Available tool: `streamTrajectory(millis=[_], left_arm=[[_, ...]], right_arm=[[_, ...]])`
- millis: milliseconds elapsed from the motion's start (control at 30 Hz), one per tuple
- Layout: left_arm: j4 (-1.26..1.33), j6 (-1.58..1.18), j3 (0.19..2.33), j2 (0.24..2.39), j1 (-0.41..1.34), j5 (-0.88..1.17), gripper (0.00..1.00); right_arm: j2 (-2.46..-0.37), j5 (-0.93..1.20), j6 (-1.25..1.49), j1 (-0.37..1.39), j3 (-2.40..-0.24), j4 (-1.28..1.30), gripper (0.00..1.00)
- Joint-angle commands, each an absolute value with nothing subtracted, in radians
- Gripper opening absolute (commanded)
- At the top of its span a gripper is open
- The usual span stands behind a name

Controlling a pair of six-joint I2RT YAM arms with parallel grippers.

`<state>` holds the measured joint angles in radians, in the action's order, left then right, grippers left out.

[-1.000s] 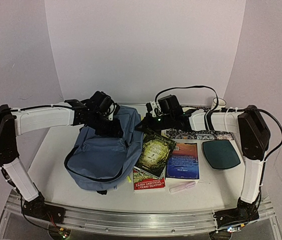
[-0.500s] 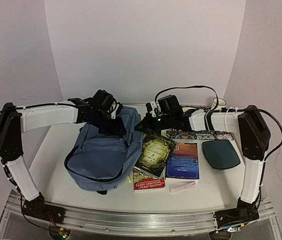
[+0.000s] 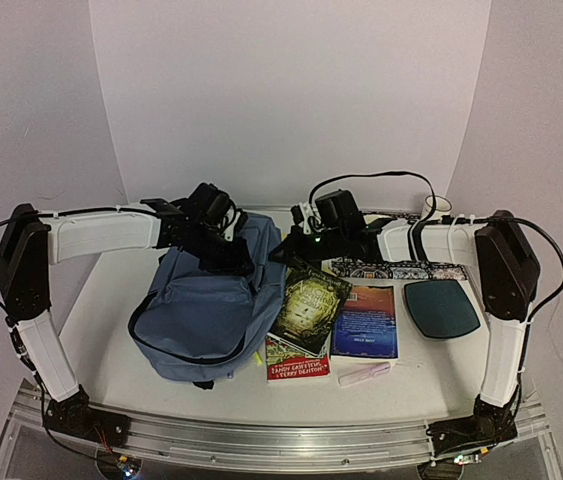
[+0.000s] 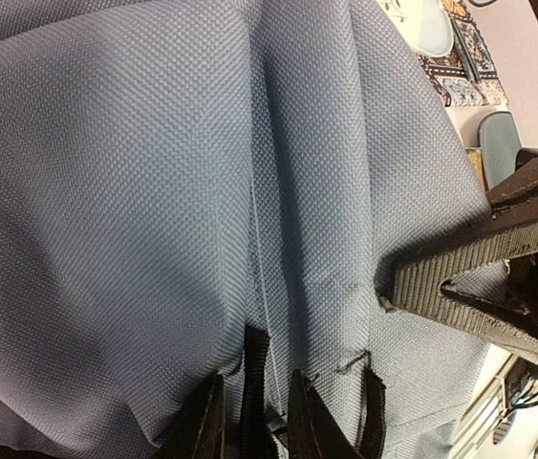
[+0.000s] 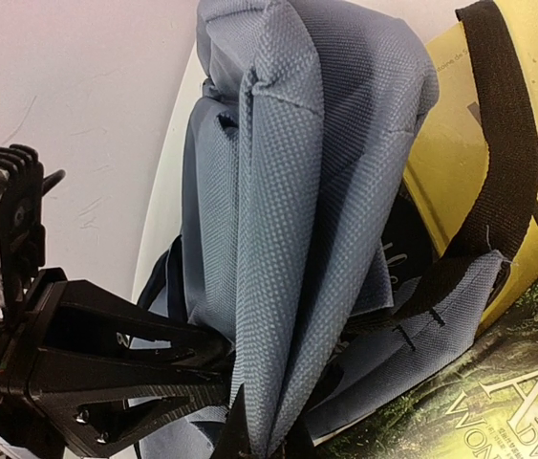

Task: Pack the student bag
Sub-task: Unzip the lower front pocket of the student bag.

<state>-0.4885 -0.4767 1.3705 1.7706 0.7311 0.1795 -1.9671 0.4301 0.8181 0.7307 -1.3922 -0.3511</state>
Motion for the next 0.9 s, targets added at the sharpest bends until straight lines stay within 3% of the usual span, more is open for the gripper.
streamTrajectory(millis=[0,400,467,633,867], left_arm=[[-0.515,-0.440,1.406,1.786,0.727,0.134,0.25],[-0.584,-0.335,1.456,1.855,0.733,0.208,0.23],[-0.585,-0.326,1.462,1.861,0.734,0.213,0.21],[-0.593,-0.305,1.488,1.859,0.736,0.220,0.00],[-0.595,-0.323,1.448,1.699,0.712,0.114,0.00]], right_arm=[[-1.897,0.466,0.802,0.744,-1.421,-0.388,0.00],[-1.901,0.472,0.791,0.753,-1.440,-0.386,0.00],[-1.903,0.472,0.790,0.754,-1.445,-0.385,0.00],[-1.903,0.464,0.785,0.758,-1.451,-0.381,0.00],[-1.873,0.402,0.764,0.753,-1.429,-0.359,0.00]])
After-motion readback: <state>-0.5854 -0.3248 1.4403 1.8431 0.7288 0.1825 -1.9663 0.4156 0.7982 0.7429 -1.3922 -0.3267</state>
